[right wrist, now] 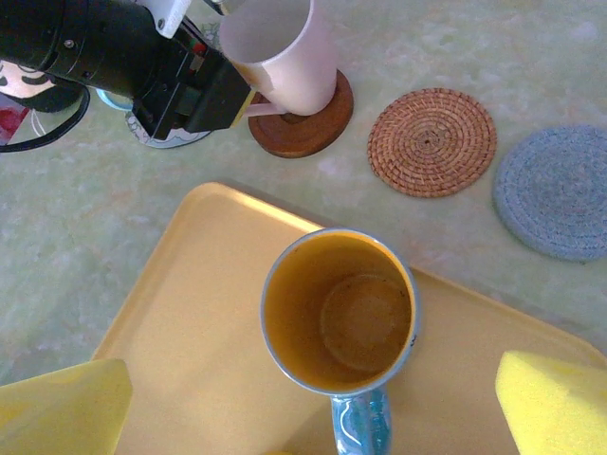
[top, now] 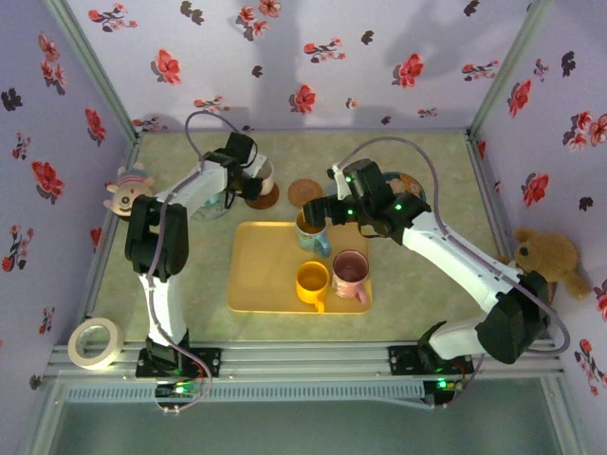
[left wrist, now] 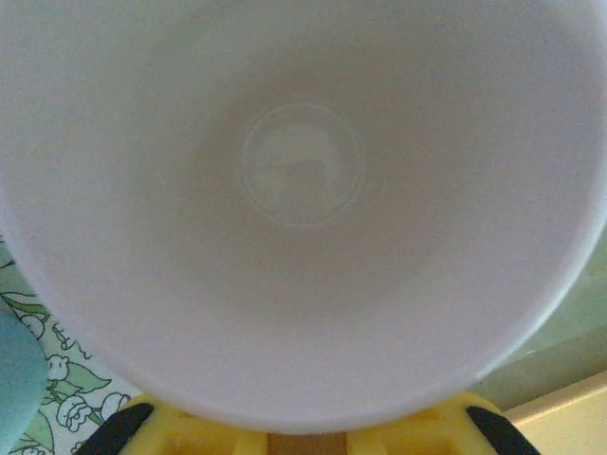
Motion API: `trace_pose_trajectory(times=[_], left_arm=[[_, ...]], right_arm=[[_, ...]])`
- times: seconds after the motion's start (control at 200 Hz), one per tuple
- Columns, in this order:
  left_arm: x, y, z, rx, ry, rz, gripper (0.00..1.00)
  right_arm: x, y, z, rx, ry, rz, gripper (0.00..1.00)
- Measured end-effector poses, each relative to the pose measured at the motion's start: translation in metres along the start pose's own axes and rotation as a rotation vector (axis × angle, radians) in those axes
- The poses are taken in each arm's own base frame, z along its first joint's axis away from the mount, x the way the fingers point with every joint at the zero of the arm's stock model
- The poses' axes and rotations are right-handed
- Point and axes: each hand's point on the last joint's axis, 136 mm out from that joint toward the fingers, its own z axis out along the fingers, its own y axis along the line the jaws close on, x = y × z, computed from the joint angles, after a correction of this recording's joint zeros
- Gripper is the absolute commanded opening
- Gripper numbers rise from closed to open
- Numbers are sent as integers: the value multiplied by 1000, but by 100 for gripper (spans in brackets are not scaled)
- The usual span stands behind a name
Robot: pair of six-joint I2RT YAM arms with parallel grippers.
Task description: Place the cup by the coaster
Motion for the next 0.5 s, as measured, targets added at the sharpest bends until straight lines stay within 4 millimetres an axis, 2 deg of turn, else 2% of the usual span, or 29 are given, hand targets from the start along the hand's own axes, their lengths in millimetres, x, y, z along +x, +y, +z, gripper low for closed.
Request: trace_pose_trajectory(times=[0.215, 0.28, 0.5], left_arm=[[1, 1, -1, -7, 2, 0, 17], [1, 1, -1, -8, 2, 2, 23], [7, 1, 1, -9, 20, 4, 32]], right_arm=[[0, 0, 0, 0, 0, 0, 100], [0, 0, 0, 0, 1, 0, 100], [1, -1, 2, 2, 7, 1, 100]])
